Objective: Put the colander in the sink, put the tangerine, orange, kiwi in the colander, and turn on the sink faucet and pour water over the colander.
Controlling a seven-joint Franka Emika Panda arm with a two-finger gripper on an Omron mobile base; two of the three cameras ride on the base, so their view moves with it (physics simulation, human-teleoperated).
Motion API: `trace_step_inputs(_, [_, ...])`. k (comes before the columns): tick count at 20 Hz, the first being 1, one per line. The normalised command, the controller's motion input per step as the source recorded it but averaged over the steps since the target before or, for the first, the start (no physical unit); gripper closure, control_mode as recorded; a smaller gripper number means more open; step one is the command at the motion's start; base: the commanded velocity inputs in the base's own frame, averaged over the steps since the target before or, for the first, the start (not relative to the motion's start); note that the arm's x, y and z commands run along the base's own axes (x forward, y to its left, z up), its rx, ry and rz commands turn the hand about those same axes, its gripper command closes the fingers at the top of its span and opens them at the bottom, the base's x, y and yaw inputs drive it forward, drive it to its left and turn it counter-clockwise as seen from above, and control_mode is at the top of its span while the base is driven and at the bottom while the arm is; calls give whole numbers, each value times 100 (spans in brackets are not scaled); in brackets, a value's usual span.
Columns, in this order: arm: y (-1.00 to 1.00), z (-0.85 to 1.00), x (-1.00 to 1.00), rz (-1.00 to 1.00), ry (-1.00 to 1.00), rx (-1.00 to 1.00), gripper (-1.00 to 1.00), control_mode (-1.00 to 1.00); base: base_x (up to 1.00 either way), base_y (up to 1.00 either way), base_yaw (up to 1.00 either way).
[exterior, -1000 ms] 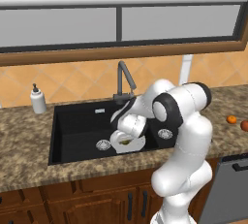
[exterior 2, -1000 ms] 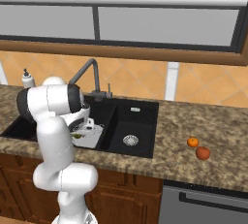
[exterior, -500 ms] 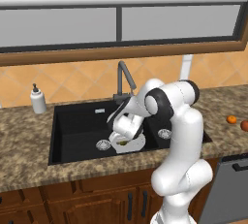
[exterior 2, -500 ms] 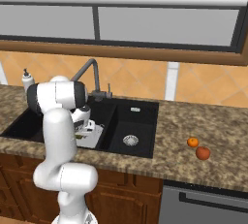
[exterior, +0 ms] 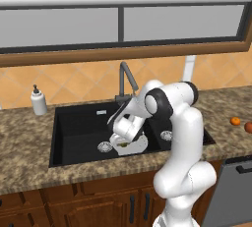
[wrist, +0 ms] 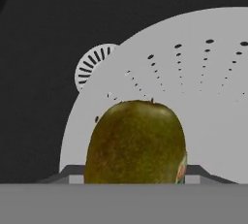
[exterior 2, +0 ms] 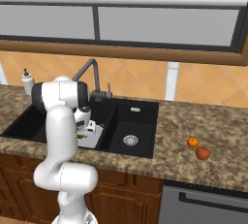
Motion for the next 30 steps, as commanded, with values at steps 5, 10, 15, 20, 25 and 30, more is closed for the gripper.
trace_step_inputs(5, [0,0,0,0,0,0,-100,-100,0,0,0])
trace_step_inputs(10, [-11,35,-3,0,-1,0,-100,-100,0,0,0])
trace_step_inputs(15, [-43,100,-38,0,-13,0,-100,-100,0,0,0])
trace_step_inputs(20, [-75,100,-43,-3,-8,0,-100,-100,0,0,0])
trace_step_inputs(25, [-79,100,-35,-7,-1,-1,-100,-100,0,0,0])
trace_step_inputs(30, [-82,100,-9,-13,0,-2,-100,-100,0,0,0])
